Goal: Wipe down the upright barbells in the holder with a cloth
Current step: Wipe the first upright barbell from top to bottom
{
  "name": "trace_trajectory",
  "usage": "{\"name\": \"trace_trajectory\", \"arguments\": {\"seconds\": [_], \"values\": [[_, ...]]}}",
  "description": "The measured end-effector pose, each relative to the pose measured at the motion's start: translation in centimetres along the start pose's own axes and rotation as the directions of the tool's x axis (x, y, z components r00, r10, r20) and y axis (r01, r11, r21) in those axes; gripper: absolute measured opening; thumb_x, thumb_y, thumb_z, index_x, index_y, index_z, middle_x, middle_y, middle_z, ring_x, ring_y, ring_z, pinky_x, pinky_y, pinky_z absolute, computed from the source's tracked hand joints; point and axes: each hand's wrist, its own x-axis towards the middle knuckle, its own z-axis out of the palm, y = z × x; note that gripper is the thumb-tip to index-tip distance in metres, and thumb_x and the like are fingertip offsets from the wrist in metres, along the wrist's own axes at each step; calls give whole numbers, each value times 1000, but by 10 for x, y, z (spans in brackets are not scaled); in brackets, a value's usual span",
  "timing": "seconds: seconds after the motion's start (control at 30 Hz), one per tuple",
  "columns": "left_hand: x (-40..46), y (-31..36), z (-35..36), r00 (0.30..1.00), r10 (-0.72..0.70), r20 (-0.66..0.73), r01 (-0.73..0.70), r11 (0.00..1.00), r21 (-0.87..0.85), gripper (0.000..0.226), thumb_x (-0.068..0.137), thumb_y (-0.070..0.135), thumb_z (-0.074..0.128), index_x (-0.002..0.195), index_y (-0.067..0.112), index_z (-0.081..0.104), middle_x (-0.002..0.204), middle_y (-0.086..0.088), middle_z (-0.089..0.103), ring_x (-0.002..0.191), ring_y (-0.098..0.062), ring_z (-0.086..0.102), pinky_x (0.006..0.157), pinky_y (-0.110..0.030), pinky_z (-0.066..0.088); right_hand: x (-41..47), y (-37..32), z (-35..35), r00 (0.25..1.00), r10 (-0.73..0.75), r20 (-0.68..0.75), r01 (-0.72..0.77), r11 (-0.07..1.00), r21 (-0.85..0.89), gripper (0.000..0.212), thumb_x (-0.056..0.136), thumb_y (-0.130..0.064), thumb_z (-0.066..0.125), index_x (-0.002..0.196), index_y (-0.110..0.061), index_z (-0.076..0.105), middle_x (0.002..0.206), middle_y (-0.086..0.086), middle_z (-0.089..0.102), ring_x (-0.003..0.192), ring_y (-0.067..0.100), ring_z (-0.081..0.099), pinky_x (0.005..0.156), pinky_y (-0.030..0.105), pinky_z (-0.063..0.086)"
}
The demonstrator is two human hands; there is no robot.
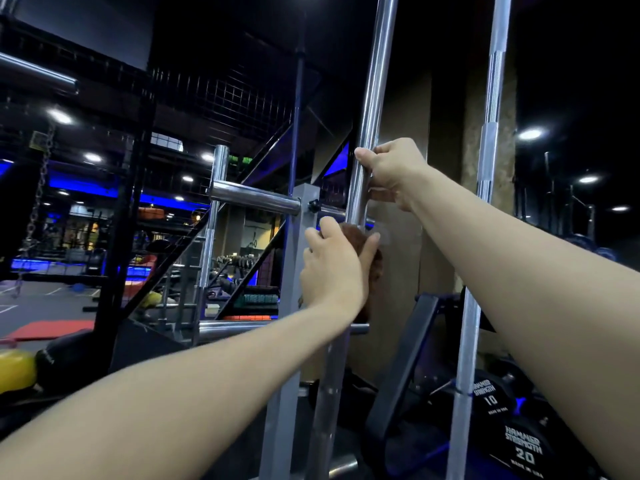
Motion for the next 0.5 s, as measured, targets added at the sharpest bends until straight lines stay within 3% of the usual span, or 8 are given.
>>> {"name": "trace_trajectory", "arguments": {"seconds": [0.2, 0.3, 0.5], "values": [[49, 18, -4, 998, 60, -32, -63, 994, -94, 53, 91, 58, 44, 117, 13, 36, 119, -11, 45, 106, -36, 54, 73, -39, 36, 7, 1, 0, 1000, -15, -19, 14, 997, -77, 32, 90, -32, 63, 104, -3, 64, 81, 9, 59, 70, 24, 57, 76, 46, 56], [34, 6, -5, 992, 97, -76, -99, 995, -28, 53, 89, 59, 44, 114, 13, 36, 115, -10, 45, 105, -36, 54, 69, -38, 35, 8, 3, 1, 1000, -11, 4, 11, 1000, -10, 29, 90, -29, 64, 97, -1, 63, 81, 10, 59, 72, 26, 60, 74, 47, 59], [0, -14, -11, 993, 114, 43, -116, 991, 72, 52, 89, 61, 43, 110, 14, 34, 113, -8, 44, 107, -34, 54, 70, -37, 33, -2, -3, 0, 1000, -12, 18, 11, 998, 65, 19, 94, -21, 60, 98, -3, 58, 88, 14, 57, 77, 26, 61, 74, 48, 58]]}}
